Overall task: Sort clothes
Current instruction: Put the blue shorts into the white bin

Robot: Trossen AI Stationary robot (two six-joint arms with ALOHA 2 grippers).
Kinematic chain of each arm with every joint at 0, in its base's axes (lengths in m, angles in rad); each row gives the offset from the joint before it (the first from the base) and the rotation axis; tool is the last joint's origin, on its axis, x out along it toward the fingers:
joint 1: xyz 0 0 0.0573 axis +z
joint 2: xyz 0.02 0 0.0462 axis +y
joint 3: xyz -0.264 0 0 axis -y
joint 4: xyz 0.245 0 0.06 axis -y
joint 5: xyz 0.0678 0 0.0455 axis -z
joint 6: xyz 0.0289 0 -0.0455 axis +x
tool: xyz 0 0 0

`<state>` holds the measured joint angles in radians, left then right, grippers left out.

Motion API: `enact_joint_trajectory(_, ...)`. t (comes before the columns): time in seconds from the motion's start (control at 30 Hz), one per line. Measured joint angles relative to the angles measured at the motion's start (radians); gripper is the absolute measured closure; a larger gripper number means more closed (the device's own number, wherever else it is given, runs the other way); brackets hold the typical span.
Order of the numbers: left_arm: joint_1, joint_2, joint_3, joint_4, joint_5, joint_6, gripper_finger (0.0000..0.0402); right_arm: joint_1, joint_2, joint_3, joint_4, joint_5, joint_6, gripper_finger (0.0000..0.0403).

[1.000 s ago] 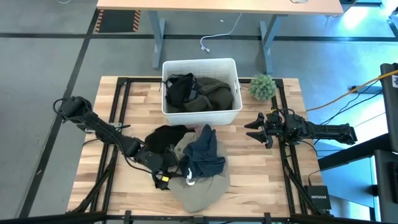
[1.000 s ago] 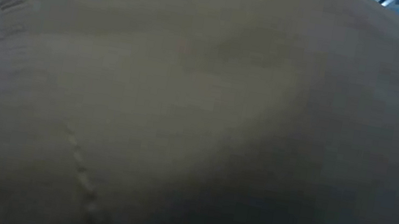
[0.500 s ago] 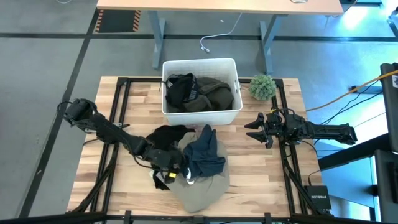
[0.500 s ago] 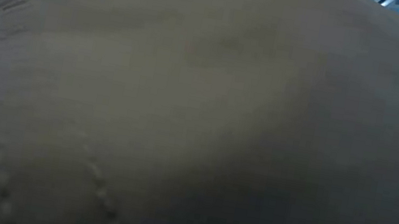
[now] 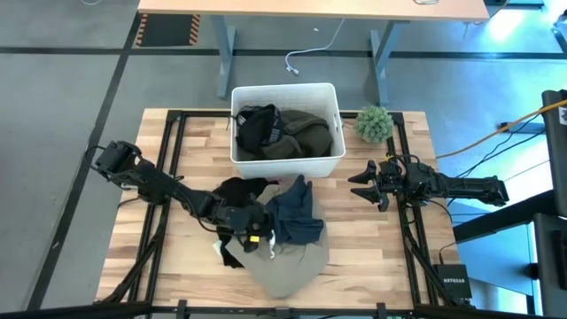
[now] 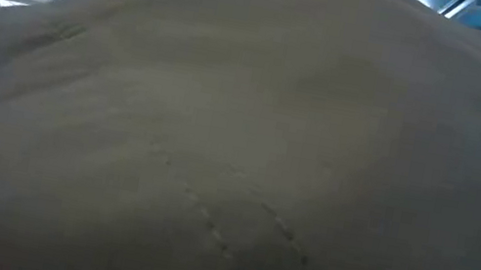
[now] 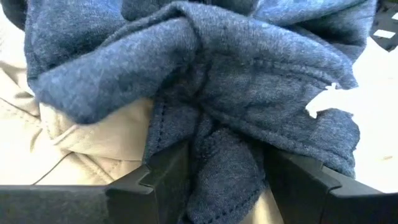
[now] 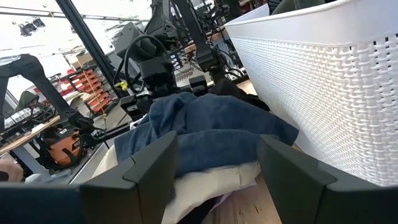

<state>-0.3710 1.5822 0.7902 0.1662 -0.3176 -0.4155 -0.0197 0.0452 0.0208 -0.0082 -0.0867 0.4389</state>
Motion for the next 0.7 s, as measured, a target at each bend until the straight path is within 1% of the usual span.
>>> enact_joint_trajectory(0.4, 0.0, 0.0, -0.001, 0.003, -0.002, 0.023, 0.0203, 0.0, 0.0, 0.0, 0.0, 0.0, 0.0, 0.0166)
enact_joint_trajectory(0.57, -0.001, 0.002, -0.001, 0.002, -0.039, 0.058, 0.0203, 0.0, 0.0, 0.0, 0.0, 0.0, 0.0, 0.0166)
enact_joint_trajectory(0.7, -0.002, 0.002, -0.001, 0.002, -0.044, 0.071, 0.0203, 0.0, 0.0, 0.0, 0.0, 0.0, 0.0, 0.0166)
